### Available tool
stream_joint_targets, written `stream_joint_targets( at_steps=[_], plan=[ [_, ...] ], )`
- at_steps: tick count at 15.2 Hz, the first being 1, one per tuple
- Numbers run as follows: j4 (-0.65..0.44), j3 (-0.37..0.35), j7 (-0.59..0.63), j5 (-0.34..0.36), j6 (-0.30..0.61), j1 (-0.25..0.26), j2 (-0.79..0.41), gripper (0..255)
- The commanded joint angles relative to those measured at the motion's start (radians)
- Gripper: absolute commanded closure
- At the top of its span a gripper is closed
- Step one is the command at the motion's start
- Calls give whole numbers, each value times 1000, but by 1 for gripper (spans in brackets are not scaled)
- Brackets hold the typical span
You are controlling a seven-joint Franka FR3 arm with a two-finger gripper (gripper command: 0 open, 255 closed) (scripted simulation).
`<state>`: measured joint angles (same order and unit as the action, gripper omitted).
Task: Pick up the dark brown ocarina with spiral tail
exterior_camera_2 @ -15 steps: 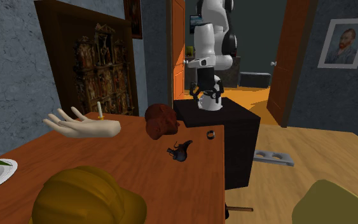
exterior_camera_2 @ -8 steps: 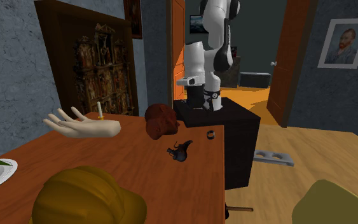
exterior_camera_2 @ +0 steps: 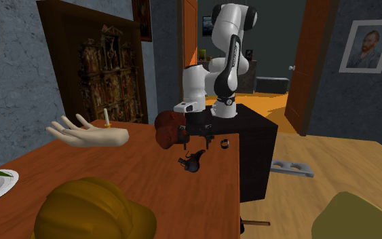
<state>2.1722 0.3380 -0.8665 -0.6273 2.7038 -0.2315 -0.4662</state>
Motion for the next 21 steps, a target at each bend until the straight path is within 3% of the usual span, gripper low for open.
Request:
stream_joint_targets(
  at_steps=[1,9,10,21],
  plan=[
    [-27,-18,-19,-24,11,-20,-38,0],
    [-55,-76,-76,-88,64,-64,-118,0],
    [-59,-75,-75,-86,61,-64,-119,255],
    [-45,-58,-59,-69,48,-51,-93,255]
  ],
)
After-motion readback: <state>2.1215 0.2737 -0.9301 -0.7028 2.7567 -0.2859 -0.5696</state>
